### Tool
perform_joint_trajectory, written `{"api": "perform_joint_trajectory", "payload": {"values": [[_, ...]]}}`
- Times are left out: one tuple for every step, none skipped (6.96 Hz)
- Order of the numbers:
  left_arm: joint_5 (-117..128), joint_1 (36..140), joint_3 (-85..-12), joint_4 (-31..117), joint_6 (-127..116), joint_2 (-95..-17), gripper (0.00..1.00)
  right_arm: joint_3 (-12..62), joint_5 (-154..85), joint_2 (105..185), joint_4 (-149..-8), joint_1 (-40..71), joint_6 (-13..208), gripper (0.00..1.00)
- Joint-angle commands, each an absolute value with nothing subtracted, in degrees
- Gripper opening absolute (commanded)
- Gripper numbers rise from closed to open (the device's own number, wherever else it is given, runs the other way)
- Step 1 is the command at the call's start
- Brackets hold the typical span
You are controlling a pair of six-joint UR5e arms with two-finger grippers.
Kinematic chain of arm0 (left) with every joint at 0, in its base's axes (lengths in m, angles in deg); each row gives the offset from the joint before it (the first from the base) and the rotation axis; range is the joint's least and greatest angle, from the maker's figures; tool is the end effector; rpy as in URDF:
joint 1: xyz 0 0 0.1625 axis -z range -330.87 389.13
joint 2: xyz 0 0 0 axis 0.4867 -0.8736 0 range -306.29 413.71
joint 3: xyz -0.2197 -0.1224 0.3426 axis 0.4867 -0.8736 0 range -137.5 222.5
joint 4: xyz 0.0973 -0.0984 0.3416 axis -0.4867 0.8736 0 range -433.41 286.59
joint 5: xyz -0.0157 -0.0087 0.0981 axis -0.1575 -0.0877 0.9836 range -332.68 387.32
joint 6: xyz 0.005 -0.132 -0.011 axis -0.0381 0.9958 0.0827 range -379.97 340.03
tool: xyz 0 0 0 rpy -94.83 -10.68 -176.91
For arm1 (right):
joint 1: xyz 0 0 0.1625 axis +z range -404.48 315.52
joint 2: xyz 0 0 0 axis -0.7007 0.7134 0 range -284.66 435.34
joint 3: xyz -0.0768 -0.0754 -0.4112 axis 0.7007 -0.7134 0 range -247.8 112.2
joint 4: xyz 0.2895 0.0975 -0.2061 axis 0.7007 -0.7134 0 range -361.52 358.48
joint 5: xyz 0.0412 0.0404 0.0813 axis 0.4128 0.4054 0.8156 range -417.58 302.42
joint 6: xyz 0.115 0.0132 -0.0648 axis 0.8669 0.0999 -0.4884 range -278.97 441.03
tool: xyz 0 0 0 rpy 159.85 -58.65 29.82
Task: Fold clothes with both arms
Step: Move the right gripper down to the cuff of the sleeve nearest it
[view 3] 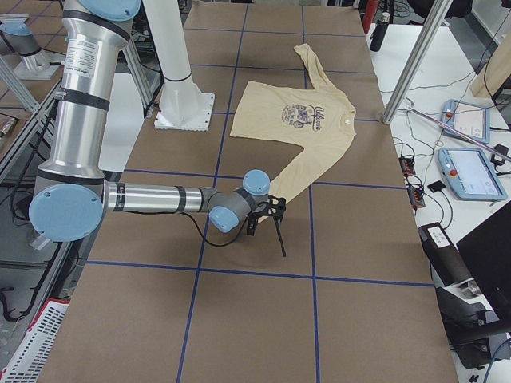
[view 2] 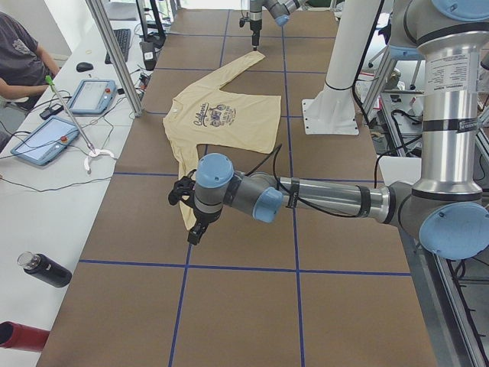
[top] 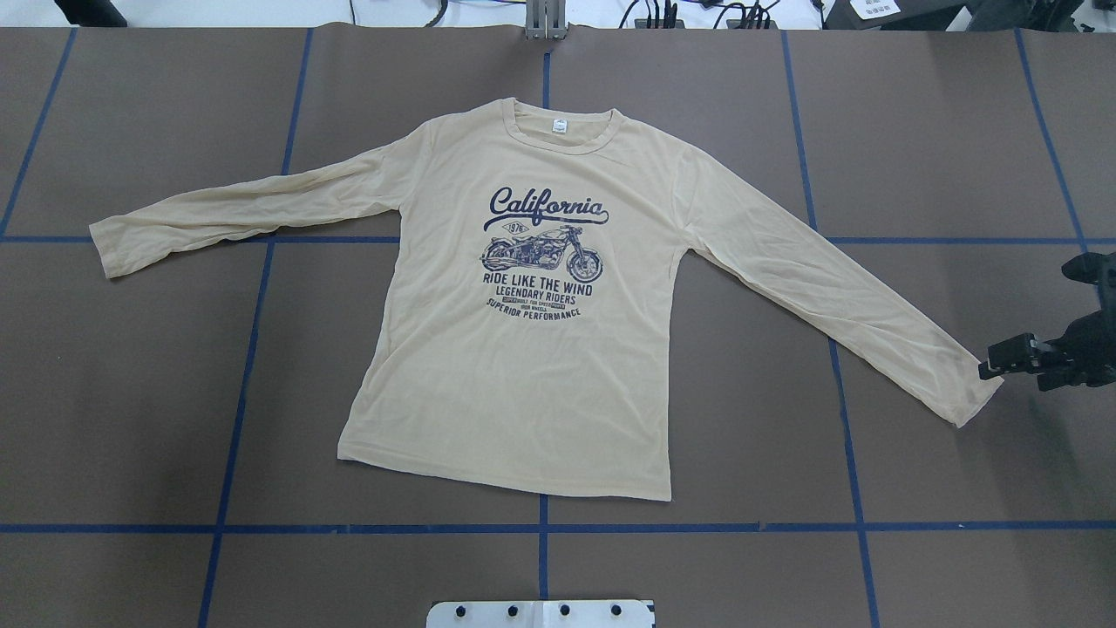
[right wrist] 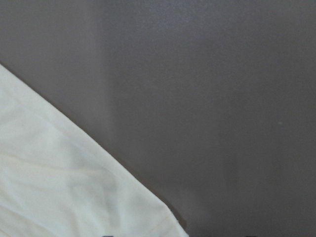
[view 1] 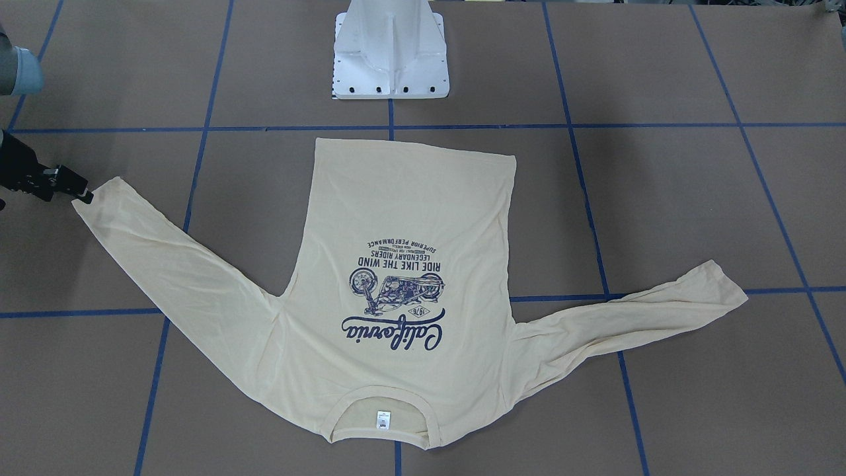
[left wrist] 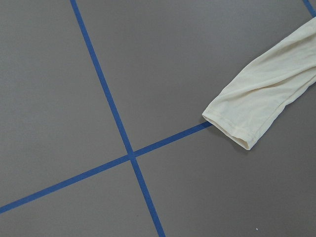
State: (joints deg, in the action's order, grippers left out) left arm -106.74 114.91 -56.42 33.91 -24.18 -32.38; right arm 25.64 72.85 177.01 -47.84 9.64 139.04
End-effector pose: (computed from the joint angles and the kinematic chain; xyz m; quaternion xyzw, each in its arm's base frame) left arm -0.0085 -0.4436 0.6068 0.1794 0.3679 0.1392 0.9017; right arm -0.1924 -0.3468 0.6525 -0.0455 -0.4334 0.0684 0.8974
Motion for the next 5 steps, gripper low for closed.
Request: {"api": "perform_joint_trajectory", "payload": {"values": [[-106.63,114.91,-56.38,33.91,-24.18,-32.42,1.0,25.37,72.68,176.76,-47.84,9.3,139.47,0.86],[-106.62,114.91,-56.38,33.91,-24.18,-32.42,1.0,25.19,72.68,176.85,-47.84,9.22,139.47,0.82],[-106.62,114.91,-56.38,33.91,-24.18,-32.42,1.0,25.19,72.68,176.85,-47.84,9.22,140.26,0.68],[-106.62,114.91,-56.38,33.91,-24.18,-32.42,1.0,25.19,72.68,176.85,-47.84,9.22,140.44,0.48],[-106.62,114.91,-56.47,33.91,-24.18,-32.42,1.0,25.19,72.76,176.94,-47.84,9.22,140.61,0.33]]}}
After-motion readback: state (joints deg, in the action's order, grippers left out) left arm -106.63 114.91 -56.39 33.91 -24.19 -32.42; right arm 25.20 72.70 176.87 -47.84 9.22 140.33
